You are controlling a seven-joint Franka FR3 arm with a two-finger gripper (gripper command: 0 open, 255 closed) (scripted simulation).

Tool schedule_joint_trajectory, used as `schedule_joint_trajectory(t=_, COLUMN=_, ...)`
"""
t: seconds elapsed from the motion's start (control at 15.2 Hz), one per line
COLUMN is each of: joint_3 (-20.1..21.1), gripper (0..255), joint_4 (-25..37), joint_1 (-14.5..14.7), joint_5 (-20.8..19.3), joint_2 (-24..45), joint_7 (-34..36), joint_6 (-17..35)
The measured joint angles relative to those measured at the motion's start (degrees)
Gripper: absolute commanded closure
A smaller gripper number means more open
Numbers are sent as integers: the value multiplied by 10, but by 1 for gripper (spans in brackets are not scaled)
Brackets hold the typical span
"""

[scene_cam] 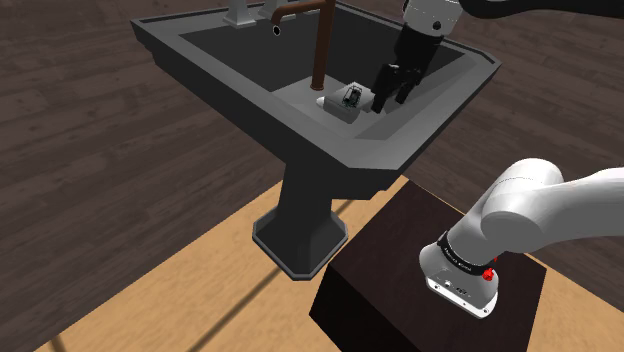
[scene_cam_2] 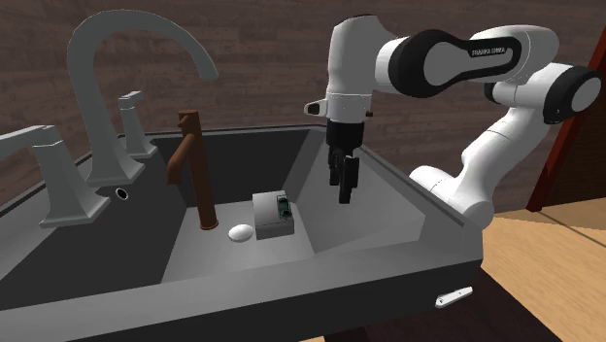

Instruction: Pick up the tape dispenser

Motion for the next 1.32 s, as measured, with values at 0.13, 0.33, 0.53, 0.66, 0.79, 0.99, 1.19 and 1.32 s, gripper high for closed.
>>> schedule_joint_trajectory(t=0.13, joint_3=-1, gripper=0, joint_4=7, joint_1=-1, joint_5=-3, joint_2=11, joint_7=-5, joint_6=5)
schedule_joint_trajectory(t=0.33, joint_3=-5, gripper=0, joint_4=38, joint_1=-5, joint_5=-19, joint_2=63, joint_7=-25, joint_6=31)
schedule_joint_trajectory(t=0.53, joint_3=-10, gripper=0, joint_4=80, joint_1=-9, joint_5=-36, joint_2=125, joint_7=-48, joint_6=59)
schedule_joint_trajectory(t=0.66, joint_3=-10, gripper=0, joint_4=107, joint_1=-10, joint_5=-46, joint_2=163, joint_7=-59, joint_6=76)
schedule_joint_trajectory(t=0.79, joint_3=-13, gripper=0, joint_4=133, joint_1=-13, joint_5=-55, joint_2=196, joint_7=-71, joint_6=88)
schedule_joint_trajectory(t=0.99, joint_3=-14, gripper=0, joint_4=127, joint_1=-14, joint_5=-58, joint_2=208, joint_7=-76, joint_6=107)
schedule_joint_trajectory(t=1.19, joint_3=-14, gripper=0, joint_4=109, joint_1=-13, joint_5=-58, joint_2=211, joint_7=-76, joint_6=128)
schedule_joint_trajectory(t=1.32, joint_3=-14, gripper=0, joint_4=93, joint_1=-14, joint_5=-58, joint_2=211, joint_7=-76, joint_6=145)
